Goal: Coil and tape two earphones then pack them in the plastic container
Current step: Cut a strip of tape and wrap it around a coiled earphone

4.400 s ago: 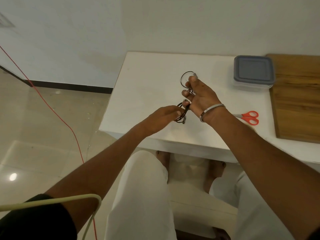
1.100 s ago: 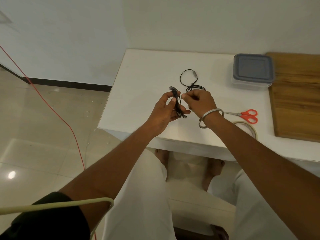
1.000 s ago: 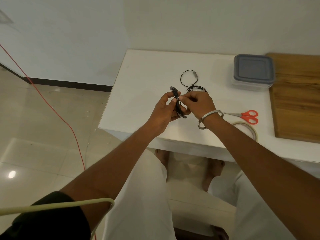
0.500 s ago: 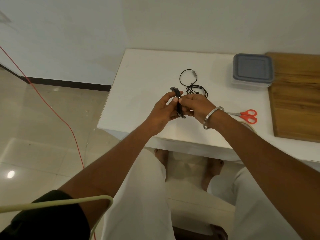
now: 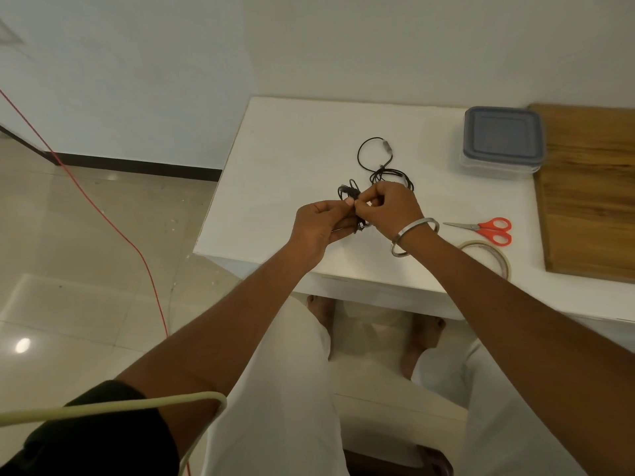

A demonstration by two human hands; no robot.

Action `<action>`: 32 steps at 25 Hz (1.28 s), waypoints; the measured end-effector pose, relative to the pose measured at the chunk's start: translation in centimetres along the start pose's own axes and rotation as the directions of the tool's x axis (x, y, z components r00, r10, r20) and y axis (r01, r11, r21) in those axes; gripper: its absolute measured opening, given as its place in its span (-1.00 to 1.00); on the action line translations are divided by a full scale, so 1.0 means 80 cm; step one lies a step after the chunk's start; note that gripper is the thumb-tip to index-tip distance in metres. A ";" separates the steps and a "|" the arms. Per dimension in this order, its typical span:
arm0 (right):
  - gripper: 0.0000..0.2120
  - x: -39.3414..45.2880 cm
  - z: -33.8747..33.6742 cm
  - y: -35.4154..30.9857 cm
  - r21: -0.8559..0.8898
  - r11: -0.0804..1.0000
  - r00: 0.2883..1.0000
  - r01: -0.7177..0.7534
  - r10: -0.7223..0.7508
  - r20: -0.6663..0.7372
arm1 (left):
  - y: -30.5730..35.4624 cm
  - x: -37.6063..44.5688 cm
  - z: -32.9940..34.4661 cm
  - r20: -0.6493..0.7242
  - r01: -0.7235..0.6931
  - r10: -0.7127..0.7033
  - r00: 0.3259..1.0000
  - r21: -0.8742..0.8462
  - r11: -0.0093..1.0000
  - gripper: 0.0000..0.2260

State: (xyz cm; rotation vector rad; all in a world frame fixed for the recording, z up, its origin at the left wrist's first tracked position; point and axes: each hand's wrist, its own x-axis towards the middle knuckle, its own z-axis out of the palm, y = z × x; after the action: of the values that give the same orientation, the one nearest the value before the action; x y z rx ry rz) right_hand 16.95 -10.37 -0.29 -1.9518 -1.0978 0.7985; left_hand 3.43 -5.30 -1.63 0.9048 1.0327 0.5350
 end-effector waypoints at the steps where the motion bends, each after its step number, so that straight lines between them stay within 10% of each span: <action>1: -0.96 0.000 0.002 -0.001 -0.038 0.999 0.999 0.036 -0.036 -0.018 | 0.001 0.001 0.000 -0.012 0.014 -0.014 1.000 -0.005 1.000 -0.85; 14: -0.87 -0.016 0.040 0.023 -0.418 0.802 0.892 0.427 -0.448 0.053 | 0.009 0.002 -0.003 -0.048 0.164 -0.173 0.984 -0.154 0.974 -0.86; 18: -0.86 -0.011 0.035 0.028 -0.160 0.967 0.970 0.199 -0.218 -0.104 | 0.006 0.006 -0.010 -0.098 0.185 -0.177 0.979 0.088 0.979 -0.83; 24: -0.87 -0.005 0.040 0.048 -0.458 0.888 0.996 0.031 0.009 0.085 | 0.001 0.015 -0.034 -0.150 0.192 -0.136 0.979 0.479 0.856 -0.84; 32: -0.49 0.001 0.067 0.028 -0.411 0.910 0.995 0.048 -0.010 0.095 | 0.018 0.022 -0.062 -0.046 -0.003 0.108 0.993 0.910 0.414 -0.70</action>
State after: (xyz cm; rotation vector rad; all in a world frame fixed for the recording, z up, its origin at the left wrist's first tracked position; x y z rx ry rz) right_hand 13.67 -9.47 -4.99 -2.2559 -1.4416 0.6824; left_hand -0.20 -1.36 -2.37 1.9267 1.4109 -0.0123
